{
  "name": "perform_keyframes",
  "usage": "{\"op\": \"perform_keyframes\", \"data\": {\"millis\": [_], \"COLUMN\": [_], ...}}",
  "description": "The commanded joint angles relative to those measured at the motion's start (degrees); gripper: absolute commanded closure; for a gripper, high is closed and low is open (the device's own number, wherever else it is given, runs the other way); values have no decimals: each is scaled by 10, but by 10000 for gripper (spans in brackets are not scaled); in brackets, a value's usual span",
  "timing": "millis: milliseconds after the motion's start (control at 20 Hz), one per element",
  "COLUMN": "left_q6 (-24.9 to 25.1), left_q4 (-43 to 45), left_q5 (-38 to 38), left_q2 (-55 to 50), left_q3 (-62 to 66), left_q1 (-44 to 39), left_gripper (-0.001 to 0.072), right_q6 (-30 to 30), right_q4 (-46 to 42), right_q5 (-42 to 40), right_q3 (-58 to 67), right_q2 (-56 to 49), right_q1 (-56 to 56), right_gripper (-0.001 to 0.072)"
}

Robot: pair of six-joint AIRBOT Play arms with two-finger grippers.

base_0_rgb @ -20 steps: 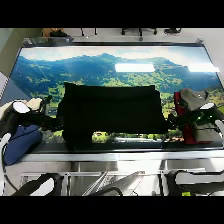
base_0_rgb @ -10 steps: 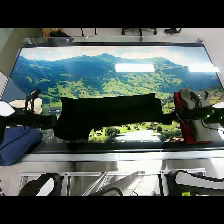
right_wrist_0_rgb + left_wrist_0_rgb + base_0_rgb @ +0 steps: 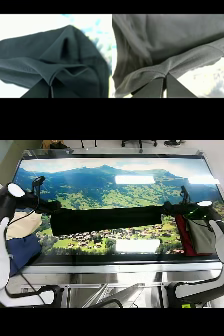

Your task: Fold the shirts.

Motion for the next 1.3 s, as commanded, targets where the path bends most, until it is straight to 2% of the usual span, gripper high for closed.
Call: {"op": "perform_keyframes", "data": {"millis": [0,150,200,250,300,350,450,500,700,850,1100,1150,1200,1250], "left_q6": [6,6,6,6,5,-6,-11,-12,-45,-50,-50,-50,-50,-50], "left_q4": [-1,-1,-2,-2,-4,-3,-3,-3,-4,-17,-59,-65,-64,-64], "left_q5": [10,10,6,-4,-17,-26,-45,-61,-123,-158,-131,-120,-110,-101], "left_q2": [-98,-162,-181,-195,-206,-212,-209,-205,-178,-152,-115,-110,-109,-109], "left_q3": [75,121,139,159,184,209,253,276,334,334,271,248,228,205], "left_q1": [-2,-2,-2,-2,-2,-2,-2,-2,-6,-16,-44,-54,-67,-82], "left_gripper": [685,684,682,640,206,27,28,28,29,30,48,49,49,94], "right_q6": [-16,-37,-39,-39,-38,-35,27,37,38,37,32,31,30,14], "right_q4": [4,4,2,-5,-24,-55,-118,-129,-120,-108,-92,-82,-71,-57], "right_q5": [-37,-43,-41,-35,-24,-13,-2,0,35,56,57,57,58,59], "right_q3": [19,25,33,45,63,82,107,109,109,109,109,109,109,110], "right_q2": [-51,-55,-51,-45,-40,-37,-38,-41,-81,-104,-124,-126,-126,-125], "right_q1": [14,11,11,8,4,0,-12,-14,-11,-8,14,20,25,27], "right_gripper": [686,677,598,412,306,297,91,72,72,72,83,209,412,569]}}
